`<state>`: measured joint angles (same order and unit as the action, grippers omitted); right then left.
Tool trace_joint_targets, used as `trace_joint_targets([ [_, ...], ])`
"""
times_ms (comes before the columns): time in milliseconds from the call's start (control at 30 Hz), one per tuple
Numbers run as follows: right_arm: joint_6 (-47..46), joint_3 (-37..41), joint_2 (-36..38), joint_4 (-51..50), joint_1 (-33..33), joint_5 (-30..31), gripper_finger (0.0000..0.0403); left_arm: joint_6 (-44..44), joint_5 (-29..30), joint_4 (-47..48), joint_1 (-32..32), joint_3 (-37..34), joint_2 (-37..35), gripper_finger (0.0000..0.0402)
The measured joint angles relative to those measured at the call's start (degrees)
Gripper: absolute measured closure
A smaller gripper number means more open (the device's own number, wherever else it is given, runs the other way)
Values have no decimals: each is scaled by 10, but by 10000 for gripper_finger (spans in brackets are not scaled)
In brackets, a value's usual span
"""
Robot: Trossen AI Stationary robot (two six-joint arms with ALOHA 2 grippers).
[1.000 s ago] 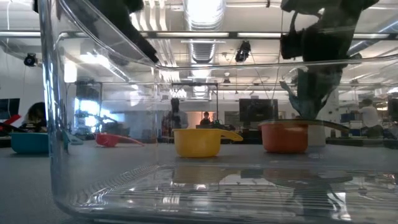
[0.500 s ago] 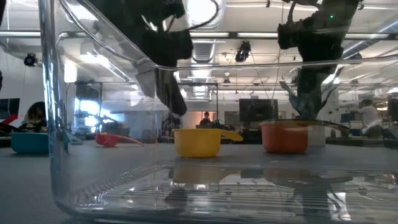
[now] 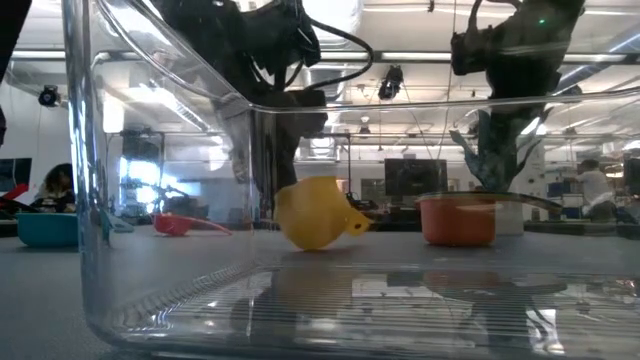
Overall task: Nest measuring cups in basket
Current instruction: Stack the yellow measuring cup on top of the violet measuring cup
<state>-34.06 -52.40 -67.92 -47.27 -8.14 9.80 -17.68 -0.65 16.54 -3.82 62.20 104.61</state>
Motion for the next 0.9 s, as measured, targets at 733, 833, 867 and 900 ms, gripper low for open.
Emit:
trace_joint_targets([
  [733, 54, -48, 0, 0, 0, 8, 177, 22, 9, 86, -39, 122, -31, 279],
  [833, 91, -62, 0, 3, 0, 7, 177, 24, 57, 89, -69, 115, -74, 276],
  [867, 104, -67, 0, 3, 0, 7, 177, 24, 78, 89, -79, 105, -93, 276],
  [900, 113, -70, 0, 5, -1, 7, 177, 22, 97, 88, -89, 94, -112, 276],
])
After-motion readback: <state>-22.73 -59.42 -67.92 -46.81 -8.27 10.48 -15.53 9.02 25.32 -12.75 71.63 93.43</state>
